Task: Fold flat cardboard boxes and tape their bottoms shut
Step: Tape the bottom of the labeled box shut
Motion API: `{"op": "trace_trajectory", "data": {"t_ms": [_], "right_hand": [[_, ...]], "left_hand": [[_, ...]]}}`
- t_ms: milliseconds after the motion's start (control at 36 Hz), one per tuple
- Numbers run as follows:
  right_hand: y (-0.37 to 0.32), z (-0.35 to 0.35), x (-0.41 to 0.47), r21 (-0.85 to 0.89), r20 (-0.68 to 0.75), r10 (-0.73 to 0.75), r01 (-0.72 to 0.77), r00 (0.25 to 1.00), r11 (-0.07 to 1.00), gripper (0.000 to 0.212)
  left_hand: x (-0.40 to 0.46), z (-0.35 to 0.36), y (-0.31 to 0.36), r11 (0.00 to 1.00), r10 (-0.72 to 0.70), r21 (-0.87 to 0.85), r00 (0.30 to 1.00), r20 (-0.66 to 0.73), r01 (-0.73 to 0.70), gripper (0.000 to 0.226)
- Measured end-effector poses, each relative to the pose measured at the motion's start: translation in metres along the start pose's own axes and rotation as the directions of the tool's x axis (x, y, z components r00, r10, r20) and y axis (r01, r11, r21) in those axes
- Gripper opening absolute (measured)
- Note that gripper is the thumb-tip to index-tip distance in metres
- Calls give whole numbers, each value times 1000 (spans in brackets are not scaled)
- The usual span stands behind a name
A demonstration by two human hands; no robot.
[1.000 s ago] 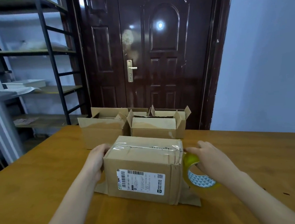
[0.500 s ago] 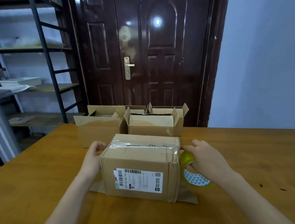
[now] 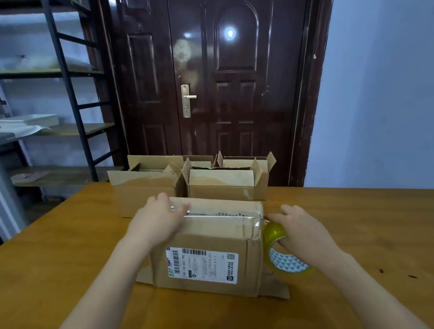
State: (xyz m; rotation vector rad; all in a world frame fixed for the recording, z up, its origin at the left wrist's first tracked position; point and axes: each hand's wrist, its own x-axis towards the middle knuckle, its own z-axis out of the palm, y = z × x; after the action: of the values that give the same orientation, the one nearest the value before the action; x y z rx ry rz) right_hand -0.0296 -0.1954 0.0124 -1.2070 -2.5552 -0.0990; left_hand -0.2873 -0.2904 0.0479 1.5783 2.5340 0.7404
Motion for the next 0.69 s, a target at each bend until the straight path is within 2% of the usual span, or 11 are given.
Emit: {"op": "trace_trajectory", "data": {"t_ms": [139, 222, 278, 333, 417, 472, 528, 556, 611, 667, 694], "right_hand": [[4, 11, -3, 57, -34, 32, -30, 999, 998, 50], [6, 15, -5, 94, -67, 33, -27, 997, 995, 50], [8, 18, -6, 102, -81, 32, -23, 996, 994, 51], [10, 21, -6, 113, -83, 29, -19, 996, 993, 52], [17, 20, -7, 296, -34, 18, -7, 999, 955, 56], [23, 14, -11, 557, 68, 15, -50, 998, 829, 57], [30, 8, -17, 812, 78, -18, -53, 997, 581, 57], [35, 8, -18, 905, 44, -10, -36, 999, 423, 56], [44, 13, -18, 988, -32, 163, 6, 986, 156, 41], [53, 22, -13, 998, -12, 397, -11, 918, 55, 26], [57, 30, -10, 996, 32, 474, -65, 880, 55, 27]], "left_hand": [[-3, 17, 10, 973, -79, 218, 997, -1, 77, 74], [0, 17, 11, 962, 39, 271, 999, 1, -38, 67], [2, 18, 14, 940, 258, 230, 966, 3, -252, 57], [3, 19, 15, 903, 417, 75, 905, 88, -423, 60], [7, 13, 14, 901, 435, -115, 862, 261, -419, 51], [10, 10, 16, 917, 395, -180, 868, 301, -355, 41], [10, 11, 21, 927, 374, -125, 862, 342, -353, 41], [8, 13, 25, 914, 378, -8, 846, 376, -405, 44], [3, 20, 26, 861, 380, 167, 827, 414, -480, 48], [1, 21, 27, 863, 369, 179, 832, 414, -472, 49], [1, 20, 27, 862, 374, 172, 827, 420, -477, 48]]}}
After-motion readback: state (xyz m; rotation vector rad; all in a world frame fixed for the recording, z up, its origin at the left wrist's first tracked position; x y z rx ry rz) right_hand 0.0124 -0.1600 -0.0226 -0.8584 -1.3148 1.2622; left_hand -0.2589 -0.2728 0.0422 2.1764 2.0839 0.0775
